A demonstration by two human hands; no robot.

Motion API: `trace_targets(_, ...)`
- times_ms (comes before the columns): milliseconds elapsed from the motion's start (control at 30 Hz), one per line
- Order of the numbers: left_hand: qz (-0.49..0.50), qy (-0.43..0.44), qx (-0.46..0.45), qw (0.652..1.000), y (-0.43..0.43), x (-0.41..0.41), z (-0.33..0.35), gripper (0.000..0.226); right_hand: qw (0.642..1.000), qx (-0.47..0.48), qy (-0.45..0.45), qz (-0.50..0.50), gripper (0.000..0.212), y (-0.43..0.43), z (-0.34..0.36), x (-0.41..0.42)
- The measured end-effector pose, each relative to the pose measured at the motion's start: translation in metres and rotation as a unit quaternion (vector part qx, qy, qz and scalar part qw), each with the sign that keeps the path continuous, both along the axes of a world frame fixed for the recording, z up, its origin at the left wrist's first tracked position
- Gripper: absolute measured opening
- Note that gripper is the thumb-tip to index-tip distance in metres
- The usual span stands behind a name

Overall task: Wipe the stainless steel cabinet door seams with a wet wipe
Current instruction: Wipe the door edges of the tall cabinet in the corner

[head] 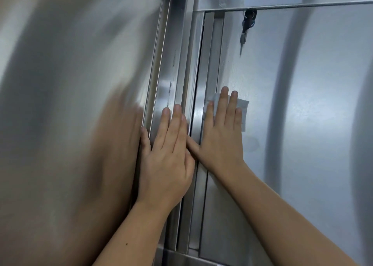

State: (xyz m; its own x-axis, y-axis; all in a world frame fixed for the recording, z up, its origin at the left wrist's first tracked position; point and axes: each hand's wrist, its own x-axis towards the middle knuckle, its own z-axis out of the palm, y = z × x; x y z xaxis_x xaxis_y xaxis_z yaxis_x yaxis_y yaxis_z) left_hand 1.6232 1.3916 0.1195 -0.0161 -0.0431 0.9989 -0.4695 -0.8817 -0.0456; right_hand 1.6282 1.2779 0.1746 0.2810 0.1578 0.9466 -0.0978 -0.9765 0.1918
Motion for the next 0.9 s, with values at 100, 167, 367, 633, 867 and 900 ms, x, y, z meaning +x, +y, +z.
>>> trace_targets(100, -0.002, -0.003, -0.001, 1.000, 0.000, 0.001, 0.000, 0.057, 1.000, 0.008, 0.000, 0.010, 0.088, 0.001, -0.004, 0.000)
trace_targets(167, 0.000, -0.005, 0.000, 1.000, 0.000, 0.001, -0.001, 0.058, 1.000, 0.005, 0.015, 0.011, 0.084, 0.001, -0.022, -0.003)
trace_targets(367, 0.005, 0.000, 0.001, 1.000, 0.000, 0.000, 0.000, 0.056, 0.998, -0.038, 0.020, -0.051, 0.087, -0.004, -0.070, -0.008)
trace_targets(633, 0.041, 0.026, 0.014, 0.999, 0.001, -0.001, 0.001, 0.053, 0.995, -0.052, 0.034, -0.084, 0.094, -0.007, -0.105, -0.008)
trace_targets(867, 0.026, 0.020, 0.012, 0.999, 0.001, -0.002, 0.001, 0.053, 0.991, -0.074, 0.037, -0.107, 0.096, -0.008, -0.132, -0.010)
trace_targets(900, 0.023, 0.020, 0.010, 0.999, 0.001, -0.002, 0.000, 0.053, 0.993, -0.066, 0.025, -0.097, 0.095, -0.007, -0.125, -0.009)
